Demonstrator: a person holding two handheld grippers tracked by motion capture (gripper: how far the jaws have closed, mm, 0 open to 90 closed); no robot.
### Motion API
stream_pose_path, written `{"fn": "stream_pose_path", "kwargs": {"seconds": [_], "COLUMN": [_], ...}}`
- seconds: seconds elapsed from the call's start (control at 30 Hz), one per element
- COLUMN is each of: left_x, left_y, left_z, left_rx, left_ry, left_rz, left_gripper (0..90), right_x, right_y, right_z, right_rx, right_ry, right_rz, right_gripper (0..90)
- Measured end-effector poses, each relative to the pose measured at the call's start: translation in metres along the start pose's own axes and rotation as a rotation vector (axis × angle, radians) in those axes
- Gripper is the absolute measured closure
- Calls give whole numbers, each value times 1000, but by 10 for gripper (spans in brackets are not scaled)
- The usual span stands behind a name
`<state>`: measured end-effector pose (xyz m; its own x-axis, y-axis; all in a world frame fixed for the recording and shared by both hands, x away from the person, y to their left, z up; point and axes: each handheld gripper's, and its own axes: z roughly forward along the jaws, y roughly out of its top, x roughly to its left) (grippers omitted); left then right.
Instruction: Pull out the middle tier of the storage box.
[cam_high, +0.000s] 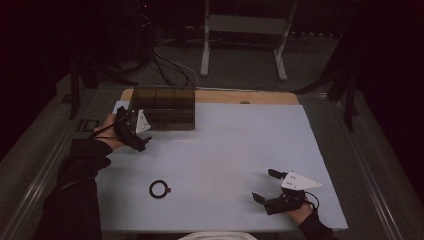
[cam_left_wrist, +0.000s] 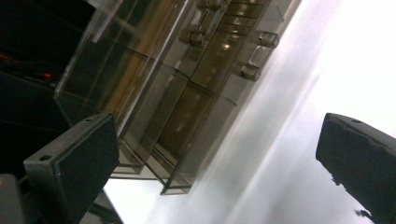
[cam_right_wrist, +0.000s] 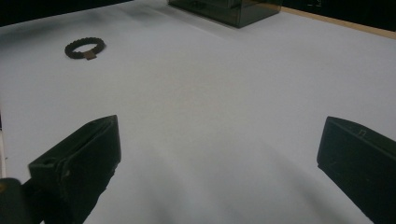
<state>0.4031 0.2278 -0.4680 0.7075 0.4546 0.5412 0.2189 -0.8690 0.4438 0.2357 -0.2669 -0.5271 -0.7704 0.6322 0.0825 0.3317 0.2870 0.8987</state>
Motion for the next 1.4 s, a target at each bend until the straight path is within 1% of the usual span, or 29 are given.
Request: {"fn": "stream_pose_path", "kwargs": {"seconds": [0.03,0.07,0.13,0.2,0.3,0.37,0.4,0.43,0.47,0.5,0.53,0.63,0.7,0.77,0.8,0.83,0.87,0.97,1.0,1.03,1.07,1.1,1.13,1.17,1.2,1.3,1.33,1.37,1.4], "left_x": [5,6,10,14,20,24,27,27,30,29,29,29,30,32,33,33,34,35,36,36,36,36,36,36,37,38,39,39,39], "left_y": [0,-1,-2,-2,-1,-1,0,0,1,2,3,4,5,6,7,7,9,11,13,13,15,15,16,16,17,17,17,17,17], "left_z": [0,0,-2,-2,-2,-2,-1,-1,0,0,1,4,7,10,13,13,16,20,23,23,26,26,30,30,33,36,39,39,42], "left_rx": [2,-15,-48,-61,-45,-30,-3,-3,28,31,41,45,45,61,73,73,84,95,103,103,107,107,121,121,120,124,119,119,122], "left_ry": [-39,-54,-72,-109,-132,-151,-170,-170,-209,-223,-275,-267,-269,-251,-223,-223,-200,-200,-205,-205,-209,-209,-207,-207,-219,-237,-259,-259,-285], "left_rz": [1,7,49,59,68,58,36,36,24,27,53,61,57,65,88,88,122,144,168,168,212,212,261,261,306,299,328,328,336], "left_gripper": [9,10,32,40,43,50,51,66,66,99,194,196,251,273,283,333,342,424,452,476,517,541,554,580,579,605,613,652,664], "right_x": [0,0,0,-1,0,0,0,0,-1,-1,-2,-2,-3,-3,-2,-2,-3,-3,-3,-3,-3,-3,-3,-3,-3,-3,-3,-3,-3], "right_y": [0,0,0,-1,-1,-1,-1,-1,-2,-2,-2,-2,-3,-3,-3,-3,-3,-3,-3,-3,-3,-3,-3,-3,-3,-3,-3,-3,-3], "right_z": [0,0,0,0,1,1,1,1,1,2,2,2,2,2,1,1,1,1,0,0,0,0,-1,-1,-1,-2,-2,-2,-2], "right_rx": [1,1,2,3,7,9,9,9,11,10,11,11,11,11,9,9,5,4,3,3,2,1,1,1,-1,-4,-5,-6,-7], "right_ry": [-1,-2,-3,-3,-4,-3,-3,-3,-4,-5,-7,-12,-14,-16,-18,-18,-20,-21,-22,-22,-22,-22,-22,-22,-23,-23,-23,-23,-23], "right_rz": [0,2,2,4,5,4,5,5,6,8,9,9,10,10,14,14,14,17,19,19,19,18,16,16,16,19,20,20,21], "right_gripper": [0,0,0,0,0,0,0,0,0,0,0,0,0,0,0,0,0,0,0,0,0,0,0,0,0,0,0,0,0]}}
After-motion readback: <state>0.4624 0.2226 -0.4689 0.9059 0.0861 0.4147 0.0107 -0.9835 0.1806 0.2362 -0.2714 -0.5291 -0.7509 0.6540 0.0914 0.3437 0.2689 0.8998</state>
